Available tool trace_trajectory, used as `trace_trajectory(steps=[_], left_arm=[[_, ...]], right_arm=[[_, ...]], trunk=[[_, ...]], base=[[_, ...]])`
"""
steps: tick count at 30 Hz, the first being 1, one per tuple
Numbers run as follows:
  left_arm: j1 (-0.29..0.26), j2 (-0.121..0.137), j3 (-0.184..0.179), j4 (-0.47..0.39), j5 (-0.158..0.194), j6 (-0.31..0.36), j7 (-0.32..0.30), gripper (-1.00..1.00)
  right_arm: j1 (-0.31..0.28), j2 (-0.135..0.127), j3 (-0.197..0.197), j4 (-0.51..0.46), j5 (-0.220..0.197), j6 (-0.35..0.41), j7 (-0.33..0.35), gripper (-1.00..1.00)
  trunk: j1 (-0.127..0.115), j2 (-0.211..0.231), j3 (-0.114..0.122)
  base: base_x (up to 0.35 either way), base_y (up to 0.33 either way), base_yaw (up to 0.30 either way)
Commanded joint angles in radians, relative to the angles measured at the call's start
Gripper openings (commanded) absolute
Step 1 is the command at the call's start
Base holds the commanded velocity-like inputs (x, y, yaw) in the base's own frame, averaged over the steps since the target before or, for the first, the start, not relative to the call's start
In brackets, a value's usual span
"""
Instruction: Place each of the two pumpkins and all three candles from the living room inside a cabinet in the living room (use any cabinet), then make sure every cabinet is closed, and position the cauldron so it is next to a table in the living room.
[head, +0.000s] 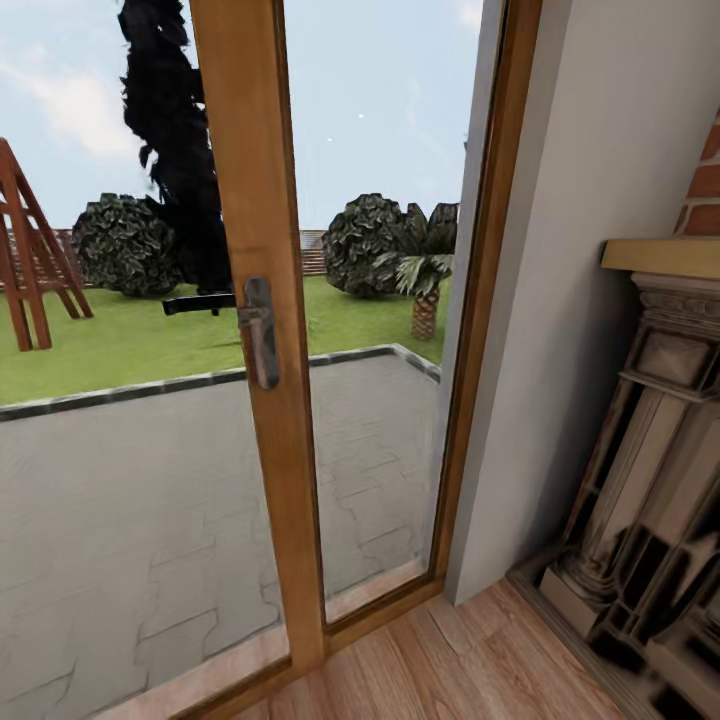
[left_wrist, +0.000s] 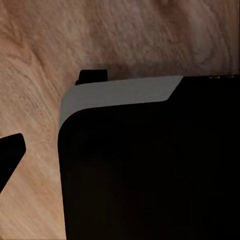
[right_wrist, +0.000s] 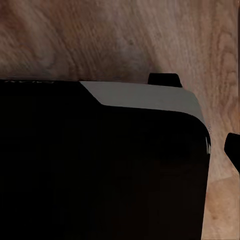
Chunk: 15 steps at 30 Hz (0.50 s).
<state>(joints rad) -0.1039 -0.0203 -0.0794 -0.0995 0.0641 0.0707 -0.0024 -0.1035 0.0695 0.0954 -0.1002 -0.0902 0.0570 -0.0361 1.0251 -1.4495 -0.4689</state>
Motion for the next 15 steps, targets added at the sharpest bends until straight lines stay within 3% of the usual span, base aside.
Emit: trace_trajectory(steps=[1, 12, 13, 15], left_arm=[[-0.006, 0.0, -0.008, -0.008, 0.007, 0.006, 0.0, 1.0], [-0.069, 0.022, -0.008, -0.07, 0.018, -0.013, 0.003, 1.0], [-0.128, 0.023, -0.008, -0.25, 0.016, -0.013, 0.003, 1.0], [-0.127, 0.024, -0.008, -0.248, 0.015, -0.013, 0.004, 1.0]], right_arm=[[-0.006, 0.0, 0.014, -0.008, -0.015, 0.006, -0.004, 1.0], [-0.069, -0.012, 0.077, -0.027, -0.076, -0.043, -0.005, 1.0], [-0.099, -0.014, 0.167, 0.037, -0.399, -0.082, -0.005, 1.0], [-0.099, -0.015, 0.166, 0.055, -0.399, -0.083, -0.005, 1.0]], trunk=[[0.0, -0.001, -0.001], [0.0, -0.001, -0.002], [0.0, -0.001, -0.002], [0.0, -0.001, -0.002]], base=[[0.0, 0.0, 0.0], [0.0, 0.0, -0.009], [0.0, 0.0, -0.001], [0.0, 0.0, -0.001]])
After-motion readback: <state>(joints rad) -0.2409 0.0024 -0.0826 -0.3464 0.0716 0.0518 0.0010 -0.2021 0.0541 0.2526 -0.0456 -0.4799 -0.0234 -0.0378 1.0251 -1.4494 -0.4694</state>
